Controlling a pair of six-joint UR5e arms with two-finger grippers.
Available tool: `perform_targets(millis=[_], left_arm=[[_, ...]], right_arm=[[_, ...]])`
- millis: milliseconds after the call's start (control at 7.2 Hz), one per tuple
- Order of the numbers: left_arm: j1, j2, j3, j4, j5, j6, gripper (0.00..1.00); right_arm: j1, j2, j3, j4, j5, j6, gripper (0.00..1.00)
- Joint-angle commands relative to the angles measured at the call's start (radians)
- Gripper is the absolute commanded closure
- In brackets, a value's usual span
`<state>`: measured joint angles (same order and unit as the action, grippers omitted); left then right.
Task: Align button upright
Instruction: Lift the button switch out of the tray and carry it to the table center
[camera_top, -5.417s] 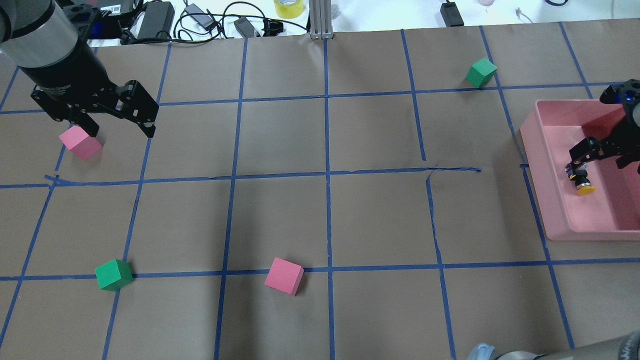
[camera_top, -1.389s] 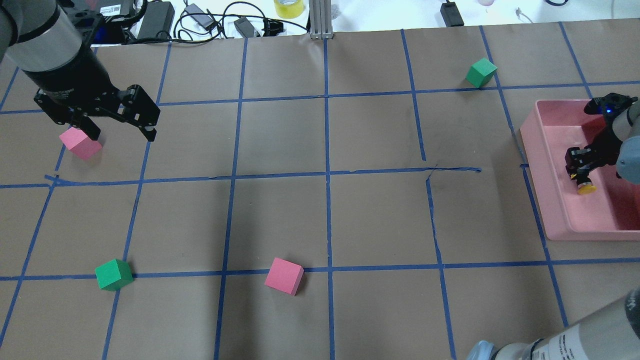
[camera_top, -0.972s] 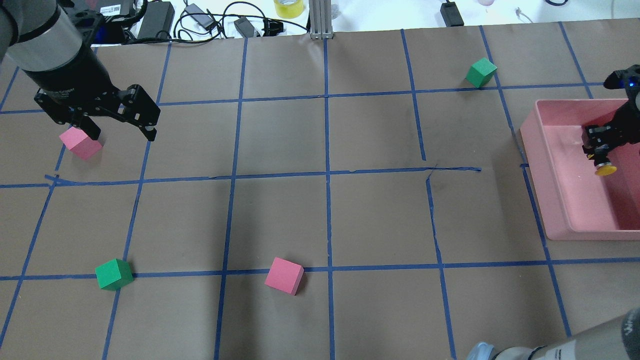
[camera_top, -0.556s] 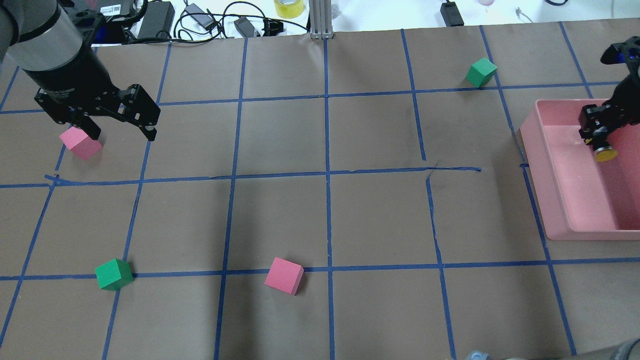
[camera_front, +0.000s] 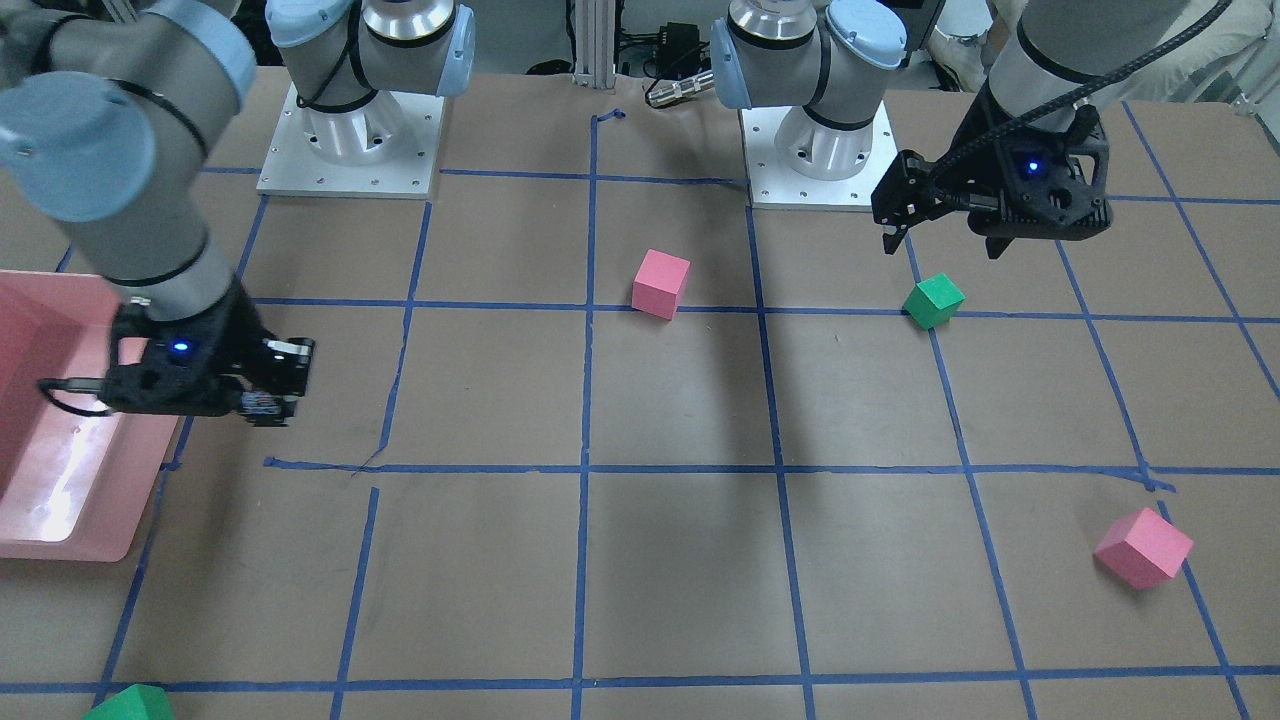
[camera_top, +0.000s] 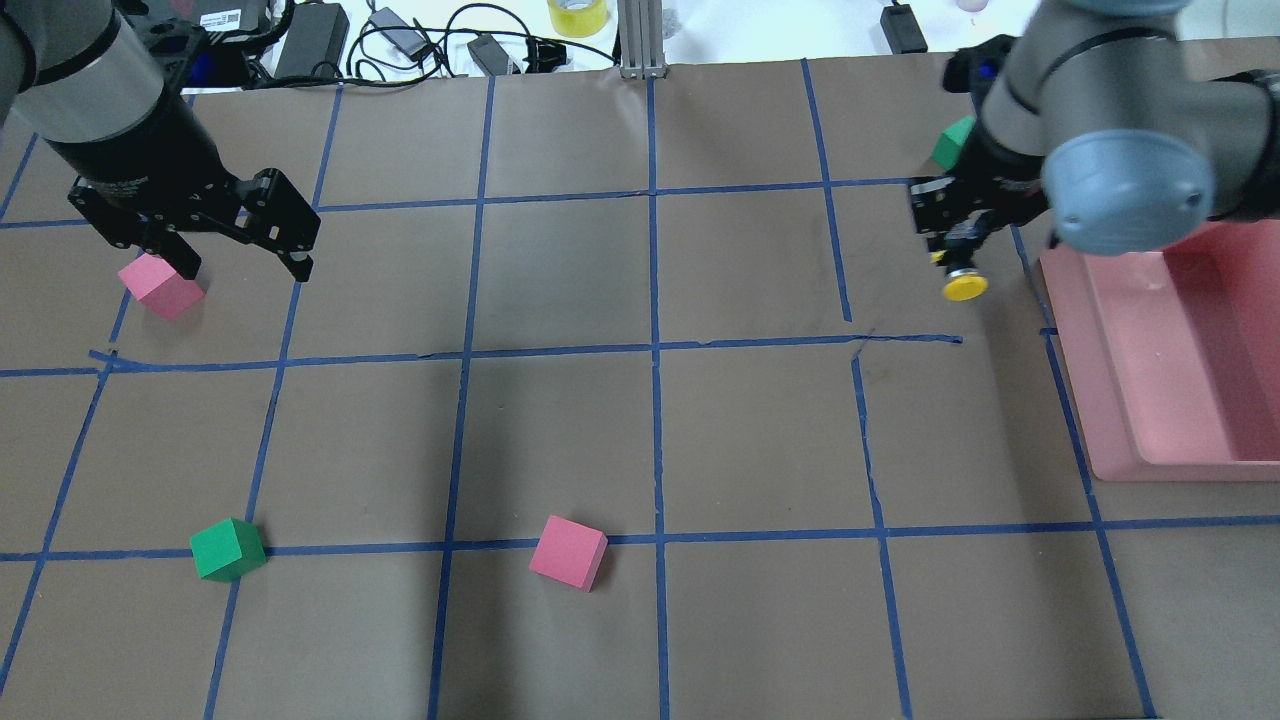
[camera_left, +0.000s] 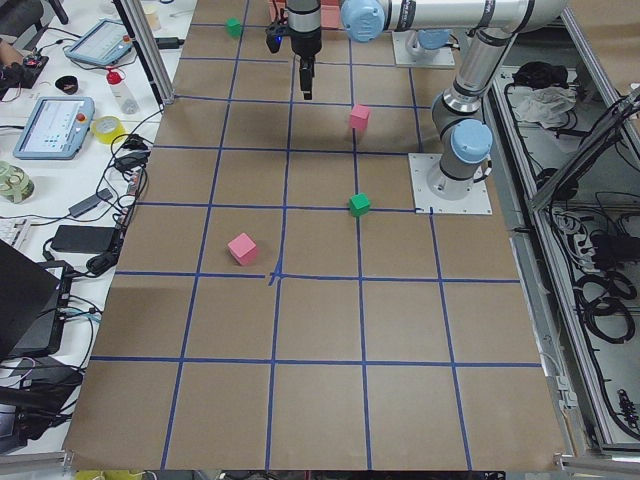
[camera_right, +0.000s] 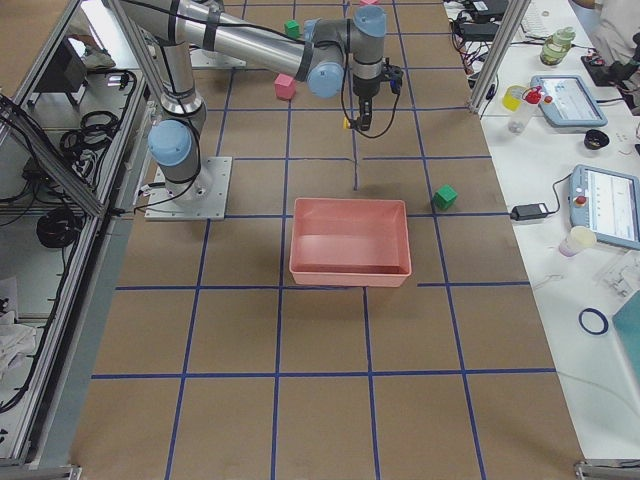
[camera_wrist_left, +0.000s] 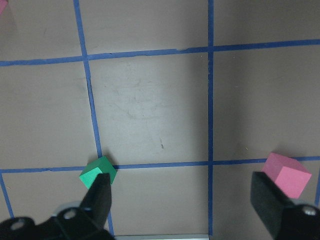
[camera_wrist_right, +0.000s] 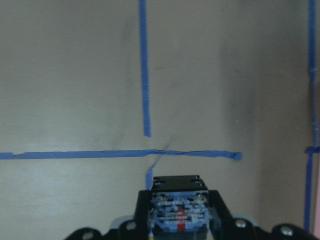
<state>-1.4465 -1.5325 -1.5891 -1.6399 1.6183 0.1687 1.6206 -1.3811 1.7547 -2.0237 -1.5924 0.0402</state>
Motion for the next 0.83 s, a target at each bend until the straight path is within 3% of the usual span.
perform_targets(millis=[0,278,694], left_arm=[[0.000,-0.003,0.000,0.005,-0.001,-0.002,0.00],[0.000,-0.002,-0.002,0.005,0.000,0.000,0.00],[0.002,-0.003,-0.002,0.005,0.000,0.000,0.00]], right_arm=[[0.245,0.148,-0.003,-0.213,0.020,0.210,1.00],[0.335,0.218,-0.003,-0.270,0.014,0.280,1.00],[0.371,0.333,-0.059,-0.384,0.015,0.369,1.00]])
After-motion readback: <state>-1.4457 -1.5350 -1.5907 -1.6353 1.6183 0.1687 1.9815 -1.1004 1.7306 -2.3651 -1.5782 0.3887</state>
